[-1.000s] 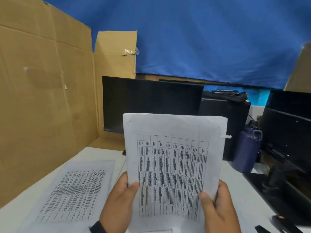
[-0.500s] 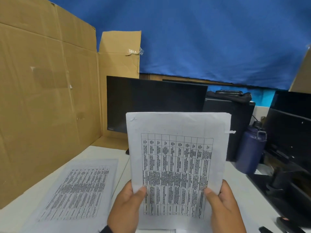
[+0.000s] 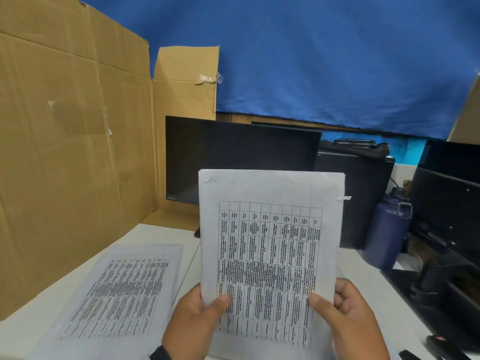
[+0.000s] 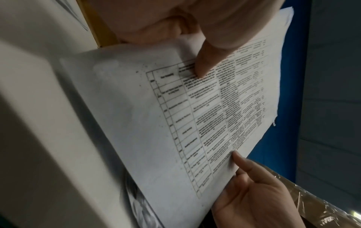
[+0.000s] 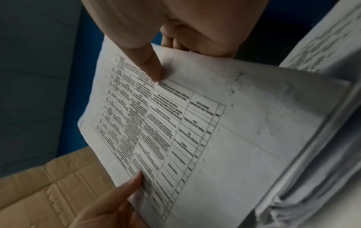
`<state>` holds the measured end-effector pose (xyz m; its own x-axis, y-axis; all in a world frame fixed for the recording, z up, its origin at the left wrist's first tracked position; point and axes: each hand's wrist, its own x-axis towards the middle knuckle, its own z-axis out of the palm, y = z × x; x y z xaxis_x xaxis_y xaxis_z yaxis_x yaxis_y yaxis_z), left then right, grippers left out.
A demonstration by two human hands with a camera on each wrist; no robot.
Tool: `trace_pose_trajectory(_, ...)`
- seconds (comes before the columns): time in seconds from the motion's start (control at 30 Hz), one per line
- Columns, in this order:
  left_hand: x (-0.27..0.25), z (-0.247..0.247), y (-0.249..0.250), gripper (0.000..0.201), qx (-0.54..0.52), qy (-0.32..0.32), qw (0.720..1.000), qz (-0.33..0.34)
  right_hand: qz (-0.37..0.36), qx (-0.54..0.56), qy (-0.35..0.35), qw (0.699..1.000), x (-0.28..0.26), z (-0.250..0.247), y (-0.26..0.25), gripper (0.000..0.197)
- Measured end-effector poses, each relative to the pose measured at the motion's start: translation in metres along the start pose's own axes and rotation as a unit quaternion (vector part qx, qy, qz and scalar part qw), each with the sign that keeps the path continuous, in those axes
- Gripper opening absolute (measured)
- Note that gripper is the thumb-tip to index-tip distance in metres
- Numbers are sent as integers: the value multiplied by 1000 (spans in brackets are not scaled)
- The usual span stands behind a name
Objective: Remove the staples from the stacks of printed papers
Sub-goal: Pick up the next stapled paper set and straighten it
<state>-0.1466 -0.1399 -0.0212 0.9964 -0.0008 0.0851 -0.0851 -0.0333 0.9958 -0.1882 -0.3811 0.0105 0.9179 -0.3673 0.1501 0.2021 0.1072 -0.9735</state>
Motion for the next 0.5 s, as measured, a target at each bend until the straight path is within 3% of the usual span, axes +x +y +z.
trace_pose_trajectory(0.07, 0, -2, 5, 21, -10, -7, 1000, 7, 10, 12, -19, 1000, -1, -1, -1, 59)
trace_pose_trajectory(0.1, 0, -2, 8, 21, -16, -10, 1000, 11, 5, 9, -18, 1000, -2, -1, -3, 59)
trace_pose_trajectory(0.17, 0, -1, 12, 20, -37, -13, 999, 19, -8, -13, -13, 1000, -3, 0, -8, 24)
trace_pose_trajectory(0.2, 0, -1, 13, 20, -51, -14, 998, 20, -15, -28, -8, 999, -2, 0, -9, 20)
trace_pose_trajectory(0.3, -1, 4, 8, 24, -81, -9, 997, 12, -44, -83, -12, 996, -3, 1, -6, 29)
trace_pose_trajectory(0.43, -3, 14, -10, 41, -131, -8, 990, -45, -35, -122, 6, 992, -5, 5, 14, 31)
trace_pose_trajectory(0.5, -2, 16, -17, 40, -128, -10, 990, -49, -25, -114, 12, 993, -7, 6, 18, 29)
